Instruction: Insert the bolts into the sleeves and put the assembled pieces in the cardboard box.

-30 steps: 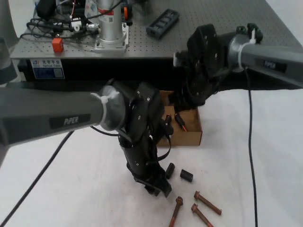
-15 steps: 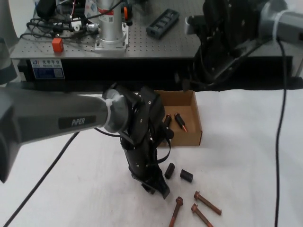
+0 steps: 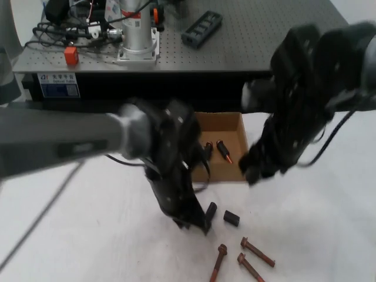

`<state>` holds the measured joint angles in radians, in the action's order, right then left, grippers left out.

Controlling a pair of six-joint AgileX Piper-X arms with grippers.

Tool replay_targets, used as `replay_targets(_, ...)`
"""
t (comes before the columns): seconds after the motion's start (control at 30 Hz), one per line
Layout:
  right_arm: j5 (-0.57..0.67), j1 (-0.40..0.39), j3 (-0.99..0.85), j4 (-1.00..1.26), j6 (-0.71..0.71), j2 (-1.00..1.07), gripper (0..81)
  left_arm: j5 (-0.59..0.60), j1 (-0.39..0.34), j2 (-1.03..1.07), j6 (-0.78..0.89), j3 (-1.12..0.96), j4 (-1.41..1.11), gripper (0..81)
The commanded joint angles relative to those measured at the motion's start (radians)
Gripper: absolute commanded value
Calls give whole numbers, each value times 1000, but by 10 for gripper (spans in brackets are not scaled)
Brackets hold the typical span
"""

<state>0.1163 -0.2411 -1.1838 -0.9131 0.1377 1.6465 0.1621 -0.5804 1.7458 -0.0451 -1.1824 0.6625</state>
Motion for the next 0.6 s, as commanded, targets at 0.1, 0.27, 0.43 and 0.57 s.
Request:
replay_targets(0.1,-91,-84,4,-71,72,87,314,47,48,-192,102,123,-113,7)
replay_targets(0.27,-122,-130,38,-51,106,116,310,71,48,-372,157,252,-213,7)
replay_targets(0.43,-171,-134,130,-11,102,118,310,94,48,-491,180,303,-223,7)
replay_targets(0.57,-174,-134,191,73,102,118,310,95,48,-526,180,313,-223,7)
